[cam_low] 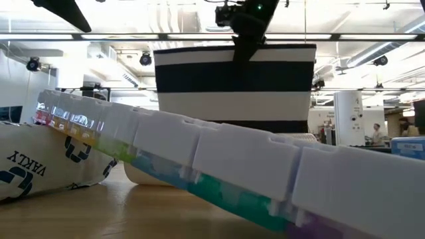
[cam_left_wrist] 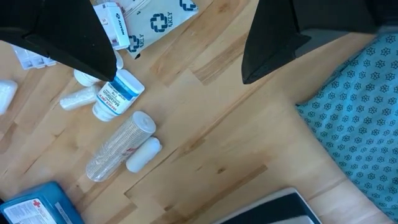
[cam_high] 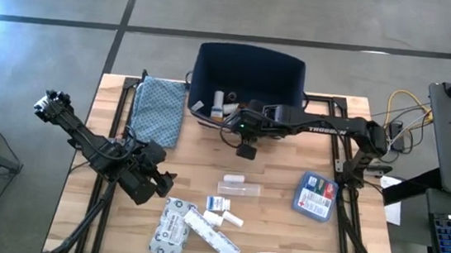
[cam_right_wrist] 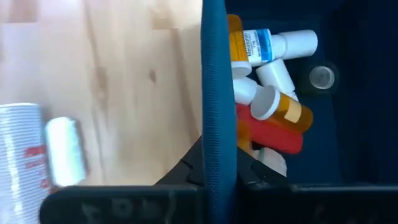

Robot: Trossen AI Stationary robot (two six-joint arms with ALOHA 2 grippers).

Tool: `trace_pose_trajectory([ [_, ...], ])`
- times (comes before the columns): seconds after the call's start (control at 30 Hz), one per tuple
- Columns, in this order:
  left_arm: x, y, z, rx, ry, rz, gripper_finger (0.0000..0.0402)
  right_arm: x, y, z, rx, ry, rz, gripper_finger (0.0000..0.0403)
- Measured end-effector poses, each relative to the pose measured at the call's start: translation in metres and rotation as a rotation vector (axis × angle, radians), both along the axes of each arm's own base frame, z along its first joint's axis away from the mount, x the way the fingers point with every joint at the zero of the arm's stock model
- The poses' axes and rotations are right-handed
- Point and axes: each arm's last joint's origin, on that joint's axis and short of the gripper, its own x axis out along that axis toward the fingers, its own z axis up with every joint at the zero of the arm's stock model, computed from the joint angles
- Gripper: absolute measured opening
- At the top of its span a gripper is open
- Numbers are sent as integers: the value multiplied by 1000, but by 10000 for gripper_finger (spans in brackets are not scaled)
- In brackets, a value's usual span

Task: Pick & place medical supplies in basket/bin
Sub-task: Adjust the bin on the top table

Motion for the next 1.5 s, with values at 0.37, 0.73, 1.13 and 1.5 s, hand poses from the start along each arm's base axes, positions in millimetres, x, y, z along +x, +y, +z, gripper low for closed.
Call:
trace_pose_trajectory([
  [0.37, 0, 0, 0, 0, 0, 0, 324, -1, 14, 7, 98, 9, 89, 9],
  [0.73, 0, 0, 0, 0, 0, 0, 324, 0, 29, 28, 135, -30, 148, 8],
  [1.13, 0, 0, 0, -3, -4, 0, 324, 0, 38, 34, 150, -45, 168, 8],
  [1.5, 2, -2, 0, -3, -12, -4, 324, -3, 38, 51, 99, -69, 145, 9],
])
